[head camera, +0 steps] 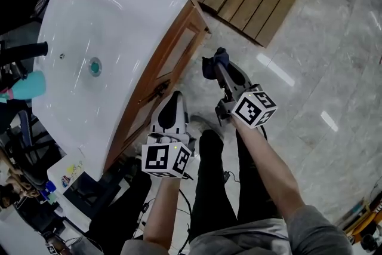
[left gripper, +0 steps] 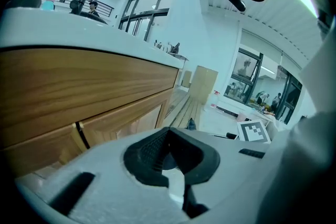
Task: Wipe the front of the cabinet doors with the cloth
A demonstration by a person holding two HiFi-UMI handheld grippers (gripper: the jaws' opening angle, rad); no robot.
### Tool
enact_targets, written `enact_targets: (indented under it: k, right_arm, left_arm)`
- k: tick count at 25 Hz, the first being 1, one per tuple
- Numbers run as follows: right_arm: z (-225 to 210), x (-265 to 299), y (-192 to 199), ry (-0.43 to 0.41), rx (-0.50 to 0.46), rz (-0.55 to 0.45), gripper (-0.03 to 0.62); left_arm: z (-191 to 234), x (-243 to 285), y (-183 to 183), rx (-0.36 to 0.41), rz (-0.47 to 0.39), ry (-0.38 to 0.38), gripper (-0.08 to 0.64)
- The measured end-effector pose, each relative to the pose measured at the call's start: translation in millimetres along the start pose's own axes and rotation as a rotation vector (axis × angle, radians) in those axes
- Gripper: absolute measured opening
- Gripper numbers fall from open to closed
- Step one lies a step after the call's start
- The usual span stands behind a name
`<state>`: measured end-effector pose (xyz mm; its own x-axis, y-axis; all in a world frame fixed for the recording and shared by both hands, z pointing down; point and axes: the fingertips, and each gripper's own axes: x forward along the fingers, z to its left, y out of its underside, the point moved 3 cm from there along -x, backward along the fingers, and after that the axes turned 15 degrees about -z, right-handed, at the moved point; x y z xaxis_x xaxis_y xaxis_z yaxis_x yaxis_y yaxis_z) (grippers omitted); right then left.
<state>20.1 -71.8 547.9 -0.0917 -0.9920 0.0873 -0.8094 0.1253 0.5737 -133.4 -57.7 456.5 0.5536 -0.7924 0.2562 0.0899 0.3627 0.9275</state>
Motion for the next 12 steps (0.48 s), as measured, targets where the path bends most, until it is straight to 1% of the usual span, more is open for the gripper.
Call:
enact_targets:
  k: [5,9,12]
  right_arm:
    - [18.6,-0.7,-13.3,-0.056,-0.042,-0.009,0.080]
    - [47.5,0.3,-21.3,-0.143,-0.090,-0.011,0.080]
    - [70.8,1.5,-24.8,-0.206,-0.127,-0.016,0.080]
  left_arm:
    - [-1.2,-1.4,-7.0,0.000,-0.022,-0.005,0.008]
    - [1.0,-5.8,-14.5,0.001,-0.039,-0.025,0.008]
    - [3.2,-9.9,-20.3,0.009,-0.050,-0.024,0.008]
